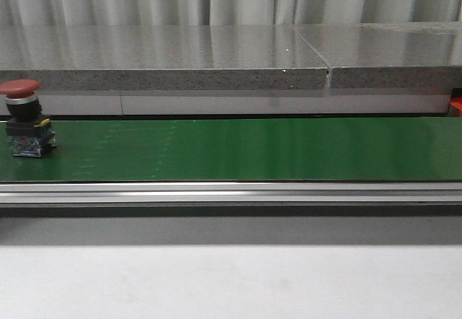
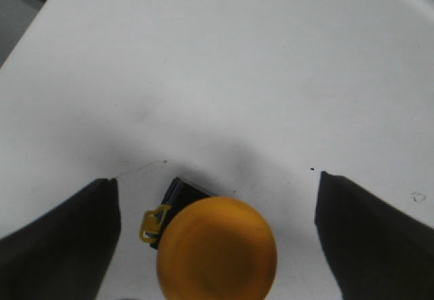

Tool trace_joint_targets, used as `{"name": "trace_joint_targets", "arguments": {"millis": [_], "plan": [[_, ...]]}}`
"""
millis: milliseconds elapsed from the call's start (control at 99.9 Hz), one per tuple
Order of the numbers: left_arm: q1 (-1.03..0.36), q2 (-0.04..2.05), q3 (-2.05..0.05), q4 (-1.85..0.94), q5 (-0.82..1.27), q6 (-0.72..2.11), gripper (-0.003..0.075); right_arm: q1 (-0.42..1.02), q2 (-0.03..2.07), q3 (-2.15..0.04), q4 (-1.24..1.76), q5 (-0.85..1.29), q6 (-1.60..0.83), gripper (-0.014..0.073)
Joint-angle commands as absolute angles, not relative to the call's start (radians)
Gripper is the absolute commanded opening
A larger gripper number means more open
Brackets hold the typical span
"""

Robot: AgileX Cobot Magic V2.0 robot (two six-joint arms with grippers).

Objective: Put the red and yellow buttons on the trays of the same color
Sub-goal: 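Grasp the yellow button with the left gripper and lower it onto the belt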

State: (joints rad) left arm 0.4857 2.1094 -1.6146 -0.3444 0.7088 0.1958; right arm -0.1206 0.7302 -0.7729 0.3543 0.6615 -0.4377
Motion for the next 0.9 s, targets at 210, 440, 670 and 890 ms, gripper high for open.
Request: {"name": "trace_joint_targets", "arguments": {"millis": [210,440,670,890], "plan": [[0.489,2.053,-1.652,-0.355,0.726,0.190,0.0100,-0.122,0.726,-0.799,0.364,0.601,-0.447,-0.0069],[0.483,1.965,-1.652,-0.361,0.769,0.198,-0.0019,-0.122,0.726,-0.799,0.364,0.601,-0.447,-0.0069],[0.439,1.793,-1.652,-0.413,0.846,0.198,-0.0019,-0.122,0.726,-0.799,0.364,0.601,-0.447,-0.0069],[0.337,1.636,-1.599,-0.411,0.860,0.198,-0.0019,-0.122,0.726,-0.799,0.364,0.601,-0.447,-0.0069]]}}
